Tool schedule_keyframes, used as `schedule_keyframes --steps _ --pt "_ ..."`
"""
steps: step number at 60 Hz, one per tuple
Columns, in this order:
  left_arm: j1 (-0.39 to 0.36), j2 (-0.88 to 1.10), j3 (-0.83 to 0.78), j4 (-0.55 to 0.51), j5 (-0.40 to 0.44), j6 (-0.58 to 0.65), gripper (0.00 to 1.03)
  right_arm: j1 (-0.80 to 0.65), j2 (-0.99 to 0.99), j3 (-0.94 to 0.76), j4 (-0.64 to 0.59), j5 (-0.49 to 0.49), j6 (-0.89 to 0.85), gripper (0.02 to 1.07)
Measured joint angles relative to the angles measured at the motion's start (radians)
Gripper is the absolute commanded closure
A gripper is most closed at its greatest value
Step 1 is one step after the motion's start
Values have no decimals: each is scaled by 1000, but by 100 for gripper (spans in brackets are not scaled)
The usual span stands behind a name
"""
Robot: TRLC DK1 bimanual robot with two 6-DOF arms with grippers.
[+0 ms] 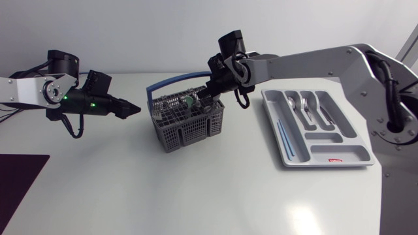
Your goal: Unload the cutlery basket into the drawer organizer.
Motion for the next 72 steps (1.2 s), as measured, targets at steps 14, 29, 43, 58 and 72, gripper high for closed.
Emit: schedule_keyframes --steps 14,29,43,58,72 --pt "0 -80 -61 -2 18 3 21 12 -131 -162 -38 37 7 94" --pt "-4 -183 -142 -19 19 7 21 62 -278 -341 -51 79 39 89" --pt "-22 -283 -200 -99 18 46 21 106 -413 -470 -78 117 45 14" --pt "-32 -425 -312 -170 18 137 21 50 -715 -615 -103 92 23 16" --pt "-94 -404 -376 -145 -5 168 21 -182 -714 -706 -52 -25 15 53"
